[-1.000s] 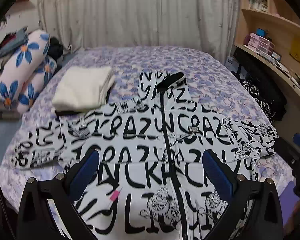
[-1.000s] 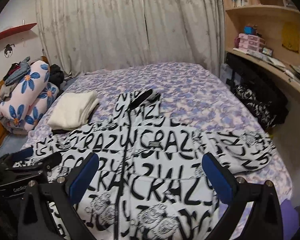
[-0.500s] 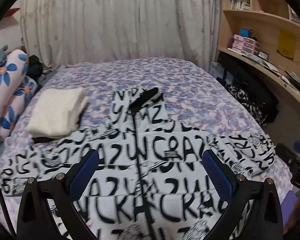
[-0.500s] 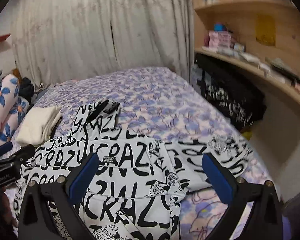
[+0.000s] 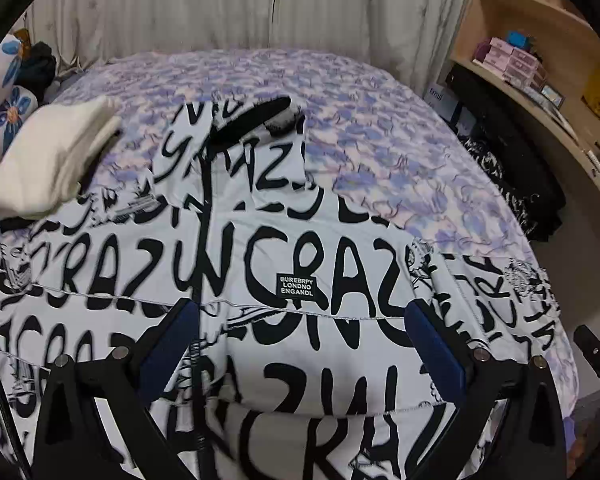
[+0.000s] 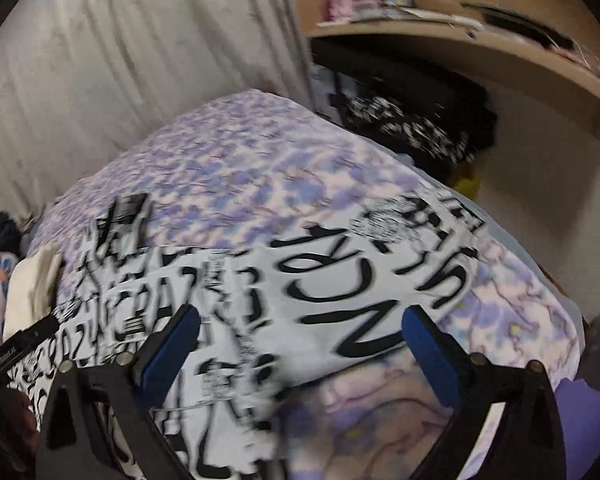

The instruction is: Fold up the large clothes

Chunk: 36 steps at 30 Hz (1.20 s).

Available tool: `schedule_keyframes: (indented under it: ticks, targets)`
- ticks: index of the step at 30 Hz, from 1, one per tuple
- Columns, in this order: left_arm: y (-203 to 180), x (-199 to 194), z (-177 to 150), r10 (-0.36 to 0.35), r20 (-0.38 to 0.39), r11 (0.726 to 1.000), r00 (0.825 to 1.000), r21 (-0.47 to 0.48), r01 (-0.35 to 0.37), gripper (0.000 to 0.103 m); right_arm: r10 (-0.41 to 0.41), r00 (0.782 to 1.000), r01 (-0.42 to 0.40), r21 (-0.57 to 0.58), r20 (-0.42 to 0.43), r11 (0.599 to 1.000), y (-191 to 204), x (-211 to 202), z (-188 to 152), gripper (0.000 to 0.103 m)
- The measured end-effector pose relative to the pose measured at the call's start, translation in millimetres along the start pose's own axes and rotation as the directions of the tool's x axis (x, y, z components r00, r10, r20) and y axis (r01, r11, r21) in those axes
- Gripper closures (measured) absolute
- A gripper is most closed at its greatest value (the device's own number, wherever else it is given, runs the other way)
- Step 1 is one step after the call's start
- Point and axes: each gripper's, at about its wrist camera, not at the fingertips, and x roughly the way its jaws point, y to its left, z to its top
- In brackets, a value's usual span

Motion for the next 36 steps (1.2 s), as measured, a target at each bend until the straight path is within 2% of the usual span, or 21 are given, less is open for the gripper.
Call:
schedule_keyframes:
  ticks: [2, 6, 11, 14, 15, 18, 19, 21, 22, 23, 25, 26, 28, 30, 33, 34, 36]
  targets:
    - [-7.9, 16.3, -3.6, 0.009, -0.007, 1.0, 1.0, 0.024, -0.009, 0.001, -0.006, 1.0, 0.008, 0.058, -0.03, 0.998, -23.0, 13.3, 2.5, 0.015]
    - [-18.6, 36.8, -7.7, 0.005, -0.02, 0.999, 1.0, 0.051, -0.004, 0.001, -0.001, 0.998, 0.015, 0.194, -0.068, 0.981, -70.3, 34.5, 5.7, 0.015]
    - [-24.1, 55.3, -7.5, -0.012, -0.033, 0.999, 0.999, 0.037, 0.013, 0.002, -0.004, 0.991, 0.056, 0.391, -0.133, 0.919, -125.3, 70.6, 2.8, 0.015]
    - [-28.3, 66.5, -6.7, -0.009, -0.053, 0.999, 0.999, 0.041, 0.011, 0.004, -0.018, 0.984, 0.096, 0.448, -0.175, 0.889, -145.7, 94.4, -1.9, 0.015]
    - [-29.8, 69.1, -6.0, -0.008, -0.061, 0.999, 0.998, 0.047, 0.011, 0.005, -0.001, 0.984, 0.087, 0.476, -0.179, 0.875, -153.6, 104.9, -3.6, 0.015]
    - [-35.6, 80.9, -5.8, 0.023, -0.099, 0.997, 0.995, 0.076, -0.016, 0.009, 0.003, 0.987, 0.081, 0.505, -0.163, 0.859, -161.2, 116.6, -0.6, 0.015]
    - [-37.2, 85.1, -6.6, 0.04, -0.114, 0.996, 0.993, 0.085, -0.03, 0.014, 0.005, 0.99, 0.069, 0.504, -0.144, 0.861, -160.7, 118.2, 3.2, 0.017]
    - [-37.4, 89.0, -8.0, 0.031, -0.141, 0.995, 0.99, 0.095, -0.018, 0.028, 0.016, 0.988, 0.06, 0.48, -0.152, 0.875, -156.4, 125.6, 12.3, 0.05]
    - [-36.6, 90.0, -8.5, 0.019, -0.153, 0.996, 0.988, 0.094, -0.004, 0.037, 0.033, 0.987, 0.046, 0.471, -0.16, 0.881, -152.9, 129.6, 16.5, 0.085]
    - [-33.9, 88.4, -9.5, 0.004, -0.163, 0.996, 0.987, 0.09, 0.011, 0.048, 0.048, 0.988, 0.027, 0.464, -0.148, 0.885, -149.0, 128.4, 21.0, 0.096]
    - [-28.7, 81.1, -10.5, -0.013, -0.157, 0.996, 0.987, 0.084, 0.027, 0.056, 0.036, 0.997, -0.005, 0.399, -0.068, 0.917, -127.1, 109.9, 35.2, 0.097]
    - [-24.4, 73.6, -10.8, -0.027, -0.146, 0.996, 0.989, 0.082, 0.039, 0.056, 0.048, 0.999, -0.039, 0.349, -0.017, 0.936, -110.6, 95.3, 43.1, 0.097]
    - [-15.5, 59.5, -10.5, -0.04, -0.119, 0.996, 0.992, 0.077, 0.049, 0.056, 0.111, 0.99, -0.128, 0.235, 0.084, 0.964, -68.0, 60.2, 57.2, 0.099]
    - [-1.8, 40.6, -8.8, -0.035, -0.088, 0.997, 0.996, 0.072, 0.042, 0.056, 0.192, 0.969, -0.209, 0.104, 0.153, 0.972, -18.6, 25.0, 65.2, 0.099]
    - [26.1, 12.3, -4.7, -0.037, -0.047, 0.999, 0.998, 0.035, 0.039, 0.056, 0.349, 0.918, -0.323, -0.151, 0.19, 0.934, 76.2, -25.7, 61.5, 0.099]
    - [37.9, 2.0, -3.7, -0.042, -0.033, 0.999, 0.999, 0.016, 0.042, 0.056, 0.379, 0.908, -0.342, -0.205, 0.18, 0.917, 98.2, -33.7, 55.8, 0.099]
    - [59.3, -13.3, -4.1, -0.045, -0.009, 0.999, 0.999, -0.014, 0.045, 0.056, 0.451, 0.884, -0.392, -0.333, 0.12, 0.858, 156.3, -47.4, 31.6, 0.098]
